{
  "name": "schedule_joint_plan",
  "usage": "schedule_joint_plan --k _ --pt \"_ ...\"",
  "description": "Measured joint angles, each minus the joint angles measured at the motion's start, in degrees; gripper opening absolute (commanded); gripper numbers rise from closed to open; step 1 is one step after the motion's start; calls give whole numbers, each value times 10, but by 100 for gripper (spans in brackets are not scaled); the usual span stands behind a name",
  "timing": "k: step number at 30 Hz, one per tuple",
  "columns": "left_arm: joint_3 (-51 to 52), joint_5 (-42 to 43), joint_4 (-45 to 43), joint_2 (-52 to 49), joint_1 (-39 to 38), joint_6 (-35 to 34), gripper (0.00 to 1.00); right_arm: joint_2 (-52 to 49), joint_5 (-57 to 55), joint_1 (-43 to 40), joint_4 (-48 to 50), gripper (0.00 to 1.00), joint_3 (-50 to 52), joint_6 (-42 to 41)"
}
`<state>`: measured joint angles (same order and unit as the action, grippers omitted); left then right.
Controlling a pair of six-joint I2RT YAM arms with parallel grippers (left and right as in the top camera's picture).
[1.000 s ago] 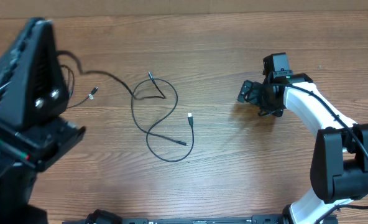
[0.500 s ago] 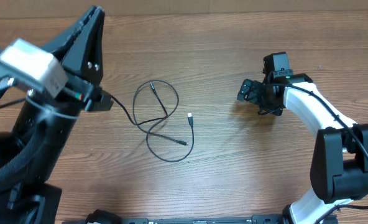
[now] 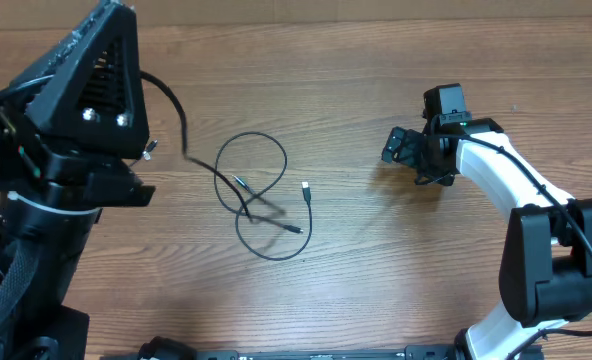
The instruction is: Untangle cables
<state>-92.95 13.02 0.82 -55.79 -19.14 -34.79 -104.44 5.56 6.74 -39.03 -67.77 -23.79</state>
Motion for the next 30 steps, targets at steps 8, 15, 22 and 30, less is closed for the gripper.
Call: schedule_joint_plan --k 8,15,22,30 --pt "0 26 46 20 0 -92 4 0 0 0 0 100 0 0" --pt "-1 -37 214 15 0 -66 4 0 0 0 0 100 0 0" --pt "0 -76 445 -14 0 -53 4 0 0 0 0 100 0 0" --pt "0 -84 688 -83 0 -51 4 0 0 0 0 100 0 0"
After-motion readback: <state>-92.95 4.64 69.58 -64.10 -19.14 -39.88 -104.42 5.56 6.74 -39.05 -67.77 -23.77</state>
